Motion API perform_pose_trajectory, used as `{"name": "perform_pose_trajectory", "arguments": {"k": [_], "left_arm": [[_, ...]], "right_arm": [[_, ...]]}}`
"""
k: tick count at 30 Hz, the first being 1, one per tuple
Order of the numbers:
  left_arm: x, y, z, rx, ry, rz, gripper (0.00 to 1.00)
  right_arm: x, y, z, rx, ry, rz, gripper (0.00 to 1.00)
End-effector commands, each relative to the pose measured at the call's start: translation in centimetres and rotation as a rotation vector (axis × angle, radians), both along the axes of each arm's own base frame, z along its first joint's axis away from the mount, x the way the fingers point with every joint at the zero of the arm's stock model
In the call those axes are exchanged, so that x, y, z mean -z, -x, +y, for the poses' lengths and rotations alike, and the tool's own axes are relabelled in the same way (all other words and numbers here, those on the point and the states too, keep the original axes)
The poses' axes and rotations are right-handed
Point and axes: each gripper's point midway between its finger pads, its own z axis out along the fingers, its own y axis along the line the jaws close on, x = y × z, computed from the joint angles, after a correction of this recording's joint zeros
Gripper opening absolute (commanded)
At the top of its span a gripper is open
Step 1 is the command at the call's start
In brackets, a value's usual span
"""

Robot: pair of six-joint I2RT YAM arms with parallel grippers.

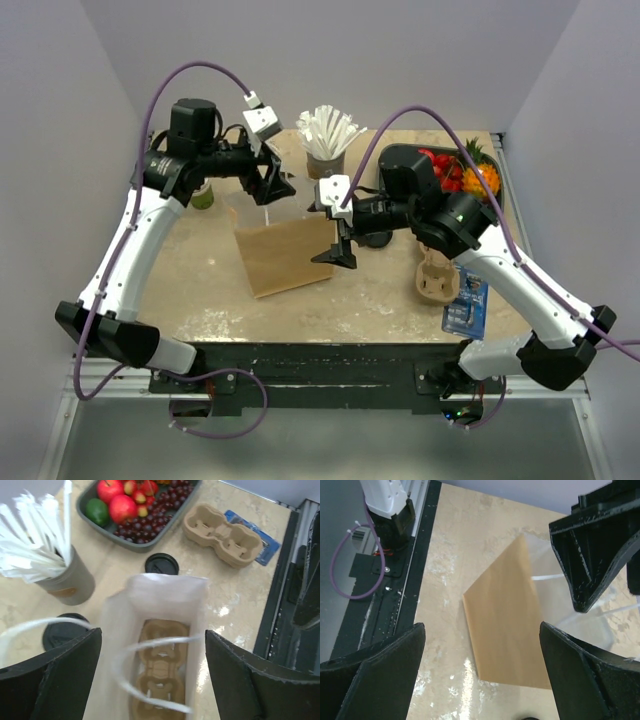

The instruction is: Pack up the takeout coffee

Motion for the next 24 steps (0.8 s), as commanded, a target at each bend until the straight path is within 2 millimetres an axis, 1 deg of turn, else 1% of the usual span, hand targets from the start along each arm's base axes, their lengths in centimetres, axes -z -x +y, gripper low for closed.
{"name": "perform_pose_trajectory", "arguments": {"k": [1,2,4,5,6,7,9,10,11,13,14,15,16,17,18,19,20,21,22,24], "left_arm": [[-7.1,-0.1,1.6,-0.102,0.056,-0.286,0.88],[-9.0,-0.1,1.6,-0.105,0.08,-0.348,0.88],[-10.8,0.2,1.6,-0.1,0.1,-0.395,0.88],[-12.1,0.4,1.7,-0.097,0.11,-0.425,0.88],[-12.4,0.5,1.7,-0.099,0.106,-0.426,0.88],[-12.0,0.0,1.8,-0.097,0.084,-0.428,0.88],[-10.9,-0.2,2.4,-0.101,0.038,-0.395,0.88],[-10.2,-0.5,2.7,-0.1,0.012,-0.387,0.87],[-8.9,-1.0,3.4,-0.127,-0.011,-0.348,0.87],[-7.5,-1.7,4.1,-0.151,-0.022,-0.307,0.86],[-6.3,-1.9,4.1,-0.145,-0.026,-0.277,0.86],[-5.8,-2.0,4.1,-0.143,-0.03,-0.269,0.85],[-5.2,-2.2,4.2,-0.146,-0.035,-0.254,0.85],[-4.4,-2.3,4.0,-0.137,-0.035,-0.238,0.85],[-3.9,-2.4,3.9,-0.131,-0.034,-0.228,0.85],[-3.5,-2.3,3.7,-0.119,-0.029,-0.212,0.85],[-2.8,-2.2,3.3,-0.094,-0.02,-0.189,0.85],[-2.4,-2.2,3.1,-0.088,-0.014,-0.174,0.83],[-2.0,-2.3,3.0,-0.083,-0.012,-0.159,0.78],[-1.4,-2.4,2.7,-0.072,-0.001,-0.14,0.68]], "right_arm": [[-1.2,-0.7,-0.1,0.017,-0.025,-0.074,0.98],[-1.0,-0.9,0.2,0.031,-0.029,-0.06,0.98],[-1.2,-1.5,0.7,0.046,-0.046,-0.059,0.97],[-1.0,-1.7,0.9,0.053,-0.046,-0.048,0.96],[-0.7,-2.0,1.3,0.049,-0.039,-0.034,0.95],[-0.5,-2.0,1.5,0.043,-0.031,-0.024,0.95],[0.1,-2.3,1.9,0.034,-0.02,-0.007,0.93],[0.3,-2.2,2.1,0.027,-0.018,-0.004,0.93],[0.5,-2.3,2.2,0.026,-0.015,0.0,0.93],[1.4,-2.5,2.7,0.012,-0.005,0.02,0.92],[1.6,-2.6,3.0,0.011,-0.004,0.03,0.92],[1.5,-2.8,3.3,0.011,-0.009,0.034,0.9],[2.2,-3.1,3.7,0.008,0.0,0.054,0.89],[2.1,-3.2,4.0,0.006,-0.002,0.06,0.87],[1.8,-3.4,4.3,0.007,-0.014,0.059,0.84],[2.1,-3.6,4.7,0.013,-0.013,0.08,0.82],[1.8,-3.8,4.9,0.014,-0.023,0.076,0.8],[1.7,-3.9,5.0,0.016,-0.027,0.074,0.76],[1.6,-4.1,5.1,0.026,-0.029,0.081,0.62],[1.5,-4.2,5.3,0.024,-0.027,0.083,0.44]]}}
